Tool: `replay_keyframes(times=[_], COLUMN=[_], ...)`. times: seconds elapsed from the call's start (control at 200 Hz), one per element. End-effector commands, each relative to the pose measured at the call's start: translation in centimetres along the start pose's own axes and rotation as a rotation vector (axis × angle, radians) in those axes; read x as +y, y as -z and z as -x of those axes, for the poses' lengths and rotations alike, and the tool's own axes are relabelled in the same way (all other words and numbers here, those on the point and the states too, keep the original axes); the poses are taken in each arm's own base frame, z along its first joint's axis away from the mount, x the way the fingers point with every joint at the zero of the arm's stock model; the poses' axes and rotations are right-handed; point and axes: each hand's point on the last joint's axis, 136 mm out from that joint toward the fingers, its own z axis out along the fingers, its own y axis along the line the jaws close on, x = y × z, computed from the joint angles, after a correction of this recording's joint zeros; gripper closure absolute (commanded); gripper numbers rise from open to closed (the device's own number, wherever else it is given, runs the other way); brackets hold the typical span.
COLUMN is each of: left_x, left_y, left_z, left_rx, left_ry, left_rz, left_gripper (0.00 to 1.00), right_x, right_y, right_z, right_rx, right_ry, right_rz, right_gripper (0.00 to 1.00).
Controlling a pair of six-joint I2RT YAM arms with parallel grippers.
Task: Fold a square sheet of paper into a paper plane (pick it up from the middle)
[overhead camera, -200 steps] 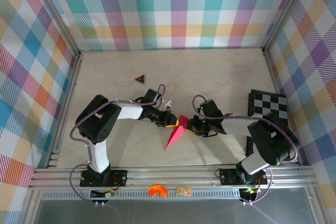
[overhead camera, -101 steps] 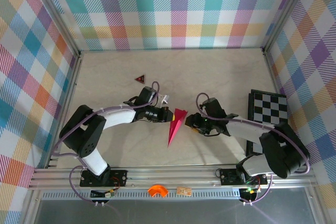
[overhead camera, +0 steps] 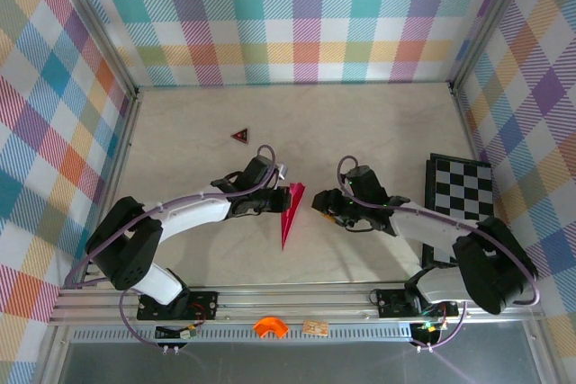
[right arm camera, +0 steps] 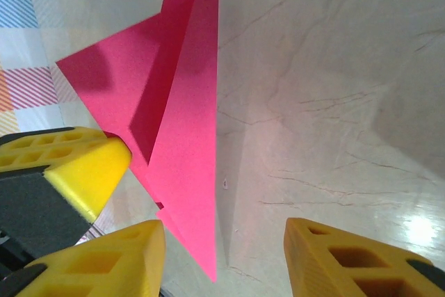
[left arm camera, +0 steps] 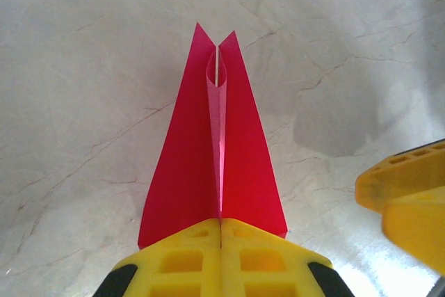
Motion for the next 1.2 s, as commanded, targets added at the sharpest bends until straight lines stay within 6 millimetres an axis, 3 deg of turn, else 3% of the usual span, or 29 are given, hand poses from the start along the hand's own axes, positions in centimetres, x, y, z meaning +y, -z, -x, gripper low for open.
replay_keyframes(times=[0.0, 0.345, 0.425, 0.63, 0.75, 1.04, 1.19], left_x=[0.3, 0.1, 0.1, 0.9, 1.2, -0.7, 0.0], left_y=[0.5, 0.2, 0.1, 0.2, 0.2, 1.0, 2.4], left_z=[0.0, -0.4, -0.5, -0.7, -1.1, -1.8, -2.6], left_rx=[-0.017, -0.002, 0.005, 0.008, 0.029, 0.046, 0.038], left_ry=[0.024, 0.030, 0.031, 0.037, 0.036, 0.011, 0.025], left_rz=[0.039, 0.049, 0.052, 0.096, 0.111, -0.004, 0.015], left_gripper=[1.00, 1.00, 1.00, 1.00, 1.00, 0.75, 0.68], right_x=[2.5, 4.1, 3.6, 0.5, -0.3, 0.3, 0.2], right_y=[-1.1, -4.3, -5.0, -5.4, -5.3, -5.8, -5.9], right_z=[0.3, -0.5, -0.6, -1.3, -1.5, -1.5, -1.5], right_rx=[0.010, 0.075, 0.089, 0.112, 0.115, 0.132, 0.130], right_ry=[0.011, 0.010, -0.002, -0.030, -0.026, -0.028, -0.037], right_rz=[0.055, 0.074, 0.056, -0.072, -0.090, -0.044, -0.047], right_gripper=[0.52, 0.54, 0.54, 0.73, 0.79, 0.89, 0.90])
